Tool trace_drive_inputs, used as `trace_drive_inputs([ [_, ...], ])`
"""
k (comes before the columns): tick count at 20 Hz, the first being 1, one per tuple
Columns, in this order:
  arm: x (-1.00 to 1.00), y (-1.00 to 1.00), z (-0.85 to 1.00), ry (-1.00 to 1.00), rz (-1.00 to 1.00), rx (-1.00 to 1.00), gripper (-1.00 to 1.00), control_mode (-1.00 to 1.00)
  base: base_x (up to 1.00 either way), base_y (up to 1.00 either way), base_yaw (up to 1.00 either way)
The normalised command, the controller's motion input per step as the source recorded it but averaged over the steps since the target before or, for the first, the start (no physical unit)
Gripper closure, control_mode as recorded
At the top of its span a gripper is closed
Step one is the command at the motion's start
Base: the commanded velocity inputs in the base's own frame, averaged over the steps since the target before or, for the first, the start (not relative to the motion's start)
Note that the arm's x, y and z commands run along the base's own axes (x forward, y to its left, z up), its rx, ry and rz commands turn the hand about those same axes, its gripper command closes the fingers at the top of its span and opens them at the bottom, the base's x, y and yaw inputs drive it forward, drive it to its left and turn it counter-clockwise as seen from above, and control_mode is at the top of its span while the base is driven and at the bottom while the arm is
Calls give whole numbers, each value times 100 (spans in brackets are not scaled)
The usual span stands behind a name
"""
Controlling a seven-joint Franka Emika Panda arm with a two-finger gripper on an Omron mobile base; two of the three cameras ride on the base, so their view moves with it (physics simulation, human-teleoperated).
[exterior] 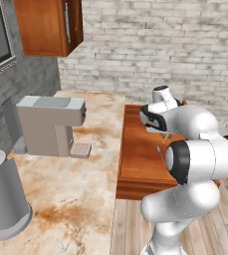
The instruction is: Organize the utensils by type. Pick up the wooden spoons from the counter and place them in the open cabinet. Then pick up the metallic utensils from the counter and place them in the open drawer.
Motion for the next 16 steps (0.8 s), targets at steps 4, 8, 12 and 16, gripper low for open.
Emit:
trace_drive_inputs([
  [4,18,-17,-20,0,8,10,100,-100,0,0,0],
  [8,14,-25,-12,0,8,12,100,-100,0,0,0],
  [12,10,-24,-23,0,5,5,100,-100,0,0,0],
  [16,12,-24,-33,0,4,2,100,-100,0,0,0],
])
